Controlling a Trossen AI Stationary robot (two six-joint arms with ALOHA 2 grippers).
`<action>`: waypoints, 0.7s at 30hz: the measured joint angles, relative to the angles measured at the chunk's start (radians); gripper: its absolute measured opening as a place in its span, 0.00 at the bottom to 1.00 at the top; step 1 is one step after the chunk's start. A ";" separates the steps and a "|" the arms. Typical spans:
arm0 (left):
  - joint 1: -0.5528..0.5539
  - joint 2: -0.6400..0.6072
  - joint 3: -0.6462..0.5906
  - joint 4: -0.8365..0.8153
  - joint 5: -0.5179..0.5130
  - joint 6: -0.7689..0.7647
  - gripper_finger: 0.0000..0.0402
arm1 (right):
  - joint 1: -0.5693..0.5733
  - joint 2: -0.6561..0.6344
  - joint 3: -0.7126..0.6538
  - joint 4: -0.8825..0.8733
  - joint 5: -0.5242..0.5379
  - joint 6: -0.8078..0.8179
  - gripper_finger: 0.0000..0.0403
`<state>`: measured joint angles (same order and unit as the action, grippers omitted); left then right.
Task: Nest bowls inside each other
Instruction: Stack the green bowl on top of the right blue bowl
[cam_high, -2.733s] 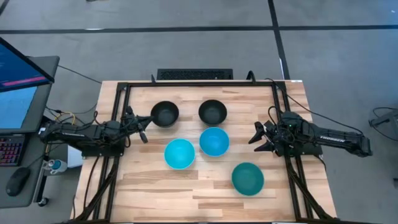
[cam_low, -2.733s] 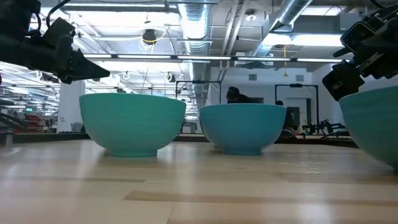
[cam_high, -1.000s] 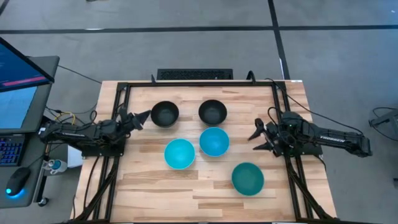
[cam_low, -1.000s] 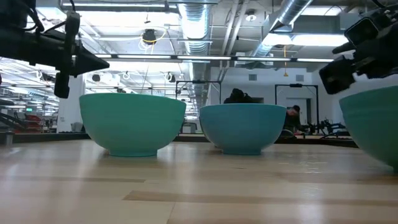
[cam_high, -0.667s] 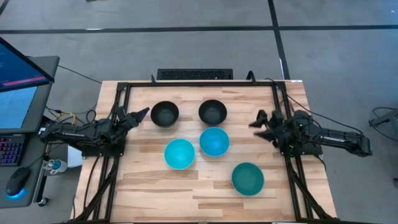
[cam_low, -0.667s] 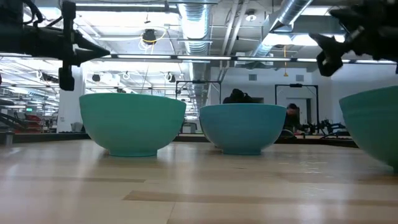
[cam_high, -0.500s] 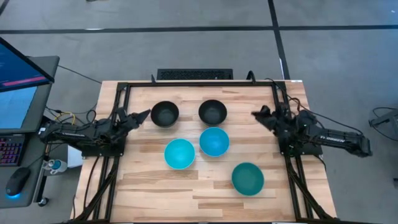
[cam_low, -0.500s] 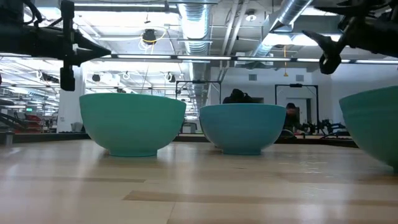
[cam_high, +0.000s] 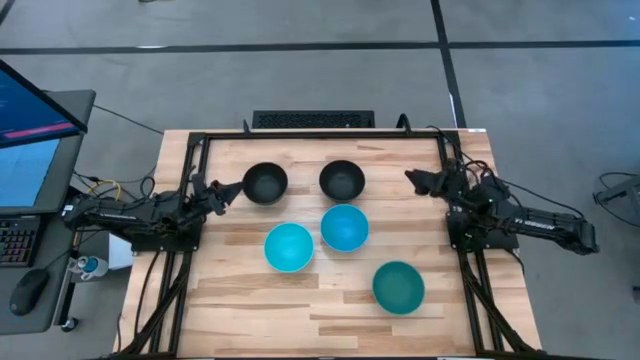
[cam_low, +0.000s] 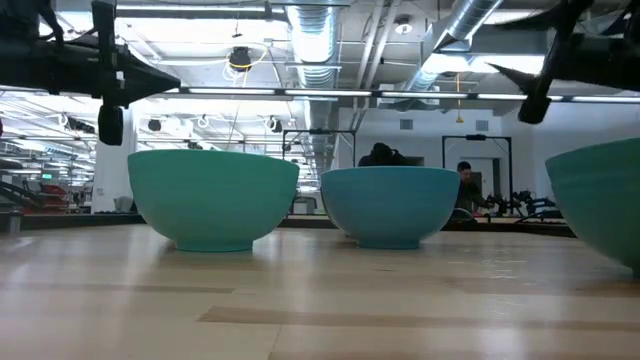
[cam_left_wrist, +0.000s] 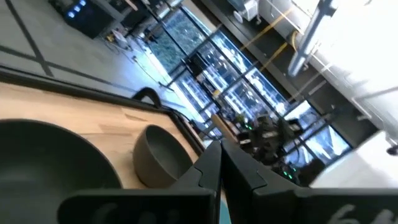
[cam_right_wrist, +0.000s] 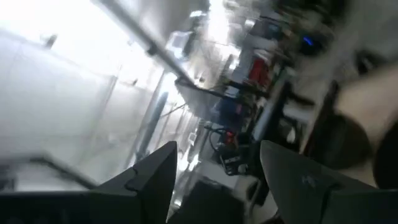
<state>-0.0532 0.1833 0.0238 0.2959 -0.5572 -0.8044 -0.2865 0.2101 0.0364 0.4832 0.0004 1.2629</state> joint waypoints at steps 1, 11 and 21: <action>0.000 0.000 0.000 0.001 0.012 0.004 0.00 | 0.010 0.000 -0.001 -0.015 -0.001 0.036 0.63; 0.001 0.000 0.000 0.039 0.058 0.094 0.00 | 0.048 0.134 0.084 -0.121 0.062 -0.239 0.63; 0.001 0.000 0.000 0.032 0.048 0.077 0.00 | 0.081 0.490 0.781 -1.463 0.150 -0.683 0.63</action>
<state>-0.0527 0.1832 0.0242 0.3283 -0.5095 -0.7270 -0.2059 0.7000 0.8169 -0.9801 0.1506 0.5801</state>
